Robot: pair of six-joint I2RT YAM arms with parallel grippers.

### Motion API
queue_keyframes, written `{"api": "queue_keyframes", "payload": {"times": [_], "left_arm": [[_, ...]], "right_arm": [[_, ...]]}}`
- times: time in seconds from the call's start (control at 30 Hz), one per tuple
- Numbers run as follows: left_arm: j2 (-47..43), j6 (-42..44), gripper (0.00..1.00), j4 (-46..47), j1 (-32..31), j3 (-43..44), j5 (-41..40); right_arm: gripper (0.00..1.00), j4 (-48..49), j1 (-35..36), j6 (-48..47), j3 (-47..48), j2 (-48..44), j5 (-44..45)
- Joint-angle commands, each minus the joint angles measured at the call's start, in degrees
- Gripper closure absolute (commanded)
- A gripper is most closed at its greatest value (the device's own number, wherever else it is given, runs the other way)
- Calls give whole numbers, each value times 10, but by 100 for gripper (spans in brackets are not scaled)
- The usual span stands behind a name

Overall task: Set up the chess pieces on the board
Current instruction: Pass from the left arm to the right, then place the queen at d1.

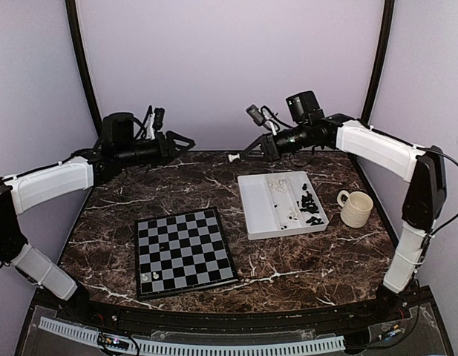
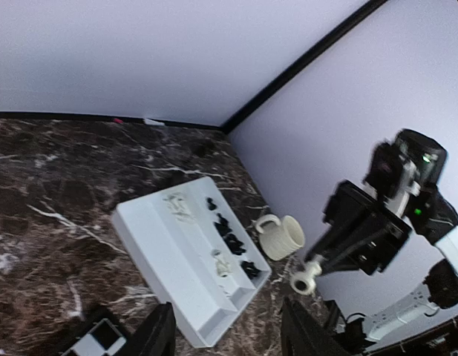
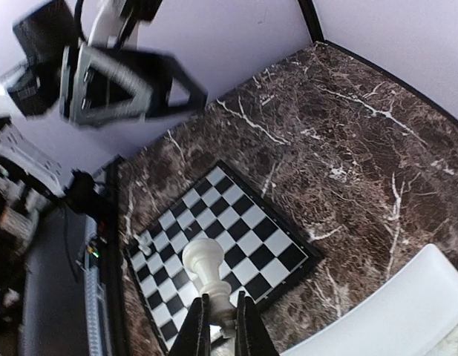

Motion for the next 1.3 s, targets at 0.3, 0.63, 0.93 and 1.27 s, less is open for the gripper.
{"api": "queue_keyframes", "payload": {"times": [0.3, 0.63, 0.93, 1.27], "left_arm": [[-55, 274, 49, -221, 106, 2, -232], [-118, 291, 49, -221, 108, -37, -280], [-145, 294, 48, -223, 108, -42, -286], [-161, 289, 48, -222, 108, -43, -280]], "right_arm": [[98, -226, 217, -356, 47, -6, 348], [99, -287, 359, -440, 140, 117, 466], [99, -319, 423, -444, 232, 230, 492], [98, -314, 451, -446, 266, 274, 504]]}}
